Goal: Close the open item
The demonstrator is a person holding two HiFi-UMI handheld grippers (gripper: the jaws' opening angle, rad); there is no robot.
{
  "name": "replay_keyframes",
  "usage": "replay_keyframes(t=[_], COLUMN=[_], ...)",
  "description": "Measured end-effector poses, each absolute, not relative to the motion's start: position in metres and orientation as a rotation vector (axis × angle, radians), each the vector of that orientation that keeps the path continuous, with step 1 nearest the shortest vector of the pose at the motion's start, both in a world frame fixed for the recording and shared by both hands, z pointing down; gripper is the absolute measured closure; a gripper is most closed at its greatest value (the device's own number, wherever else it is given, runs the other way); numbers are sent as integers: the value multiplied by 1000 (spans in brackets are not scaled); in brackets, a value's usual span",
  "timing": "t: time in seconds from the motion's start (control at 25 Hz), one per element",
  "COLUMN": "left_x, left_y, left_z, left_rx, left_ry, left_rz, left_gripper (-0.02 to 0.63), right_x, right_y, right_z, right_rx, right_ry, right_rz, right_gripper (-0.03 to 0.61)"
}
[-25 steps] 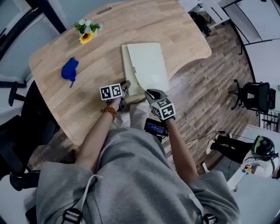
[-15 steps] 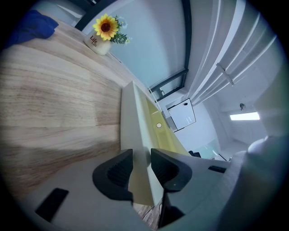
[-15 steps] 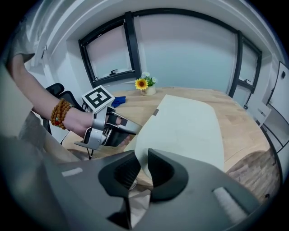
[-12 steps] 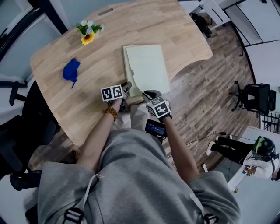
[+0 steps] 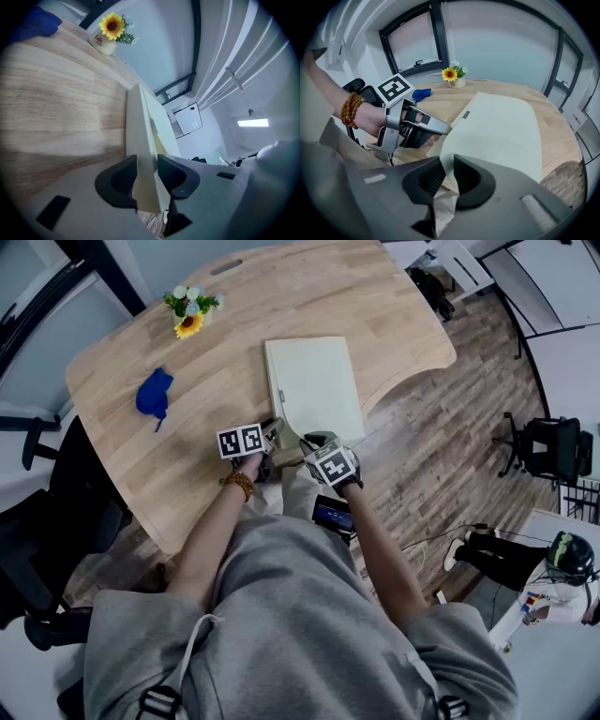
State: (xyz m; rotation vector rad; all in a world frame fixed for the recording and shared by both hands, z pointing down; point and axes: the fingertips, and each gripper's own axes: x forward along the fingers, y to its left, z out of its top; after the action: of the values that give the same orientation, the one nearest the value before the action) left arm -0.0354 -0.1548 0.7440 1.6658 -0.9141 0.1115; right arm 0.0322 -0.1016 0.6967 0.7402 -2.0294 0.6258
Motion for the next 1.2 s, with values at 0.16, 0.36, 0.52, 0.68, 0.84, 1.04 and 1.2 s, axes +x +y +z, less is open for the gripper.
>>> replay_keyframes(t=[0.16, 0.36, 0.52, 0.68, 0.84, 1.04, 1.2], left_x=[-35, -36, -35, -36, -58, -59, -53], left_y=[-154, -155, -154, -159, -196, -236, -239], left_z=[745, 746, 747, 737, 721, 726, 737], left_rx=[1662, 1654, 1646, 1677, 1656, 1654, 1618], left_ry=[-906, -896, -892, -859, -945, -1049, -1072], left_rz=[107, 96, 88, 42, -78, 96, 218], left_gripper=[472, 472, 471, 472, 454, 442, 444], right_x=[29, 23, 20, 19, 18, 16, 15], right_y=[-102, -102, -105, -104, -103, -101, -100], right_z=[702, 707, 705, 709, 713, 711, 715], right_rx=[729, 702, 703, 701, 695, 673, 650], right_ry=[-2014, -1983, -1984, -1984, -1983, -1975, -1978], right_rz=[634, 632, 637, 633, 621, 631, 624], right_gripper=[520, 520, 516, 514, 509, 508, 502])
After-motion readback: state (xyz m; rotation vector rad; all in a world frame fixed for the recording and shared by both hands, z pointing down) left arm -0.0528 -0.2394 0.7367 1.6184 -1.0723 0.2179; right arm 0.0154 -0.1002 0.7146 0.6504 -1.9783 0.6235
